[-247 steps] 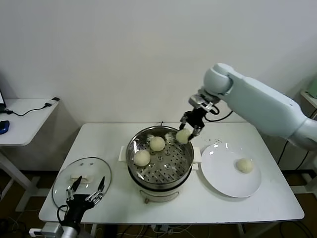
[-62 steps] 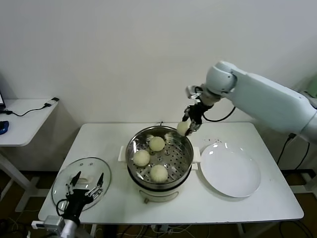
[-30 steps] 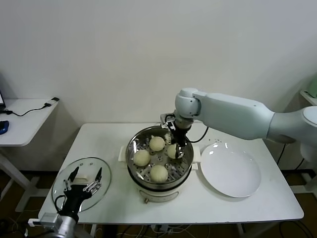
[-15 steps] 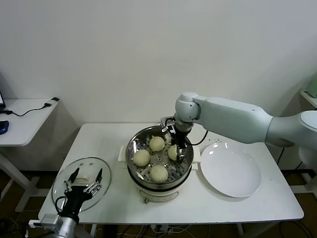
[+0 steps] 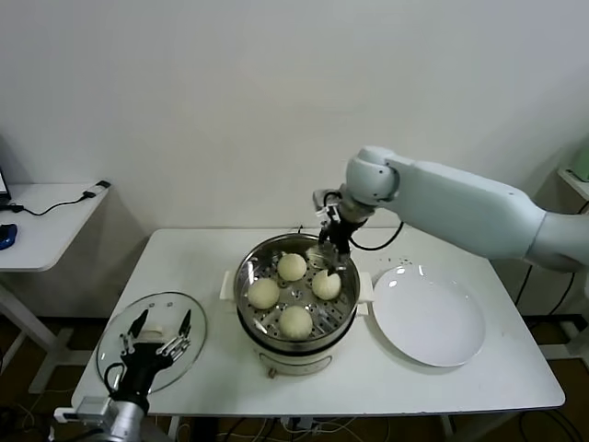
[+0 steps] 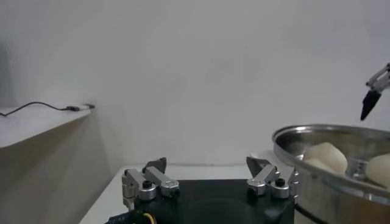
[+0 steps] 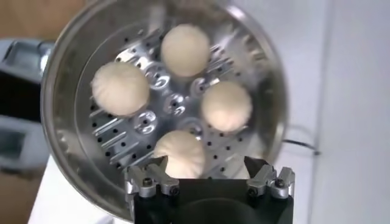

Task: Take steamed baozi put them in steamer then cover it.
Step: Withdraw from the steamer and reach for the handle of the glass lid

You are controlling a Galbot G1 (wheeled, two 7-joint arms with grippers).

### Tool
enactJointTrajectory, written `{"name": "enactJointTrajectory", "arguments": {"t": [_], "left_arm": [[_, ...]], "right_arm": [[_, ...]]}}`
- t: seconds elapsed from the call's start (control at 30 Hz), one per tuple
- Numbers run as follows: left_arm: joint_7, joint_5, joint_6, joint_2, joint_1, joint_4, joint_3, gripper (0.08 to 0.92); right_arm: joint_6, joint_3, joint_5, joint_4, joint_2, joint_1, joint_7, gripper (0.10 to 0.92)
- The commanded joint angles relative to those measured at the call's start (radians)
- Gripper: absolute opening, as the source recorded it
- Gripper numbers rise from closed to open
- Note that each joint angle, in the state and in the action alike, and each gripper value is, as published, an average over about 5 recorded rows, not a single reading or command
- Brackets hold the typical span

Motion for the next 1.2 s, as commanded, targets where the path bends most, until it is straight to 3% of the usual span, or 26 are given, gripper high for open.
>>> {"name": "enactJointTrajectory", "arguments": {"t": [0.03, 0.27, 0.6, 0.83, 0.93, 1.03, 1.2], "left_arm": [[-0.108, -0.047, 0.043, -0.008, -0.007, -0.02, 0.008, 0.823], [-0.191, -0.101, -0.109, -0.015, -0.011, -0.01, 0.032, 0.823], [-0.261, 0.042, -0.179, 0.013, -0.063, 0.04, -0.009, 0.823], [-0.263, 0.513, -0.31, 0.056, -0.144, 0.205, -0.058, 0.823], [-0.294, 0.758, -0.402, 0.097, -0.176, 0.296, -0.089, 0.823], [-0.307, 0.847, -0.407, 0.155, -0.176, 0.336, -0.095, 0.823], [-0.466, 1.074, -0.416, 0.285, -0.163, 0.409, -0.081, 0.823]], "right_arm": [[0.062, 0.517, 0.108, 0.169, -0.253, -0.251, 0.301, 0.823], [0.272, 1.111, 0.151, 0.345, -0.324, -0.859, 0.648, 0.823], [0.547, 1.809, 0.221, 0.469, 0.057, -1.547, 0.787, 0.823], [0.696, 1.944, 0.297, 0.475, 0.322, -1.758, 0.822, 0.823], [0.696, 1.992, 0.345, 0.501, 0.392, -1.802, 0.833, 0.823], [0.705, 2.012, 0.368, 0.523, 0.428, -1.852, 0.837, 0.823], [0.738, 1.987, 0.374, 0.525, 0.421, -1.921, 0.837, 0.823]]}}
